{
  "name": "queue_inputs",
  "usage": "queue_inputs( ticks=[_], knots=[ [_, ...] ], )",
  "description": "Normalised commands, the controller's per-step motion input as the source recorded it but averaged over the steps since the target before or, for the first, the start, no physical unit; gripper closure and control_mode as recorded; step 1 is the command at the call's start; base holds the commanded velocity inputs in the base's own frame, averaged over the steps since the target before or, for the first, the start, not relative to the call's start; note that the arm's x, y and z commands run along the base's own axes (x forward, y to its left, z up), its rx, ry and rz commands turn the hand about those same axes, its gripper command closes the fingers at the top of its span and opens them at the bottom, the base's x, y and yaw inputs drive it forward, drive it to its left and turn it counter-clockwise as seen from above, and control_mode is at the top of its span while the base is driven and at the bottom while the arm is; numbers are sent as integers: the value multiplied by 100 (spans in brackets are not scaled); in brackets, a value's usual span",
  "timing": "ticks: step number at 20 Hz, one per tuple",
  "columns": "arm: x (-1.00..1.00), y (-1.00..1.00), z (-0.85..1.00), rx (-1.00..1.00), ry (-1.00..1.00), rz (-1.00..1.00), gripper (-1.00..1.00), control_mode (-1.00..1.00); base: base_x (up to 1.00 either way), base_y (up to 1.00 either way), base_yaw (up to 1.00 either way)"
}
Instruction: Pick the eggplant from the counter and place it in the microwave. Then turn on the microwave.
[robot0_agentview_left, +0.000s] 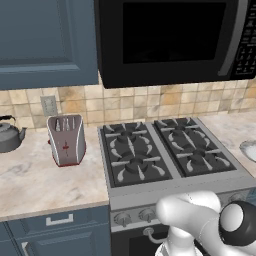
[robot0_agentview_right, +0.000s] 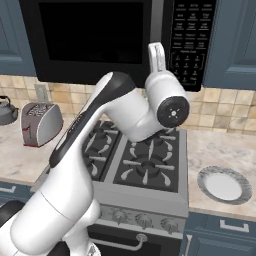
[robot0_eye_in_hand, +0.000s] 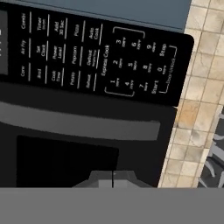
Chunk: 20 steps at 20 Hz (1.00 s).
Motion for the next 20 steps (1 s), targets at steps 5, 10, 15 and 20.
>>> queue_inputs(
  ticks=[5,10,15,20],
  knots=[
    [8,0,-16,4,0,-5,100,-100,0,0,0],
    [8,0,-14,2,0,-5,100,-100,0,0,0],
    [5,-3,-8,0,0,-2,100,-100,0,0,0],
    [2,-8,-3,0,0,0,100,-100,0,0,0]
  ],
)
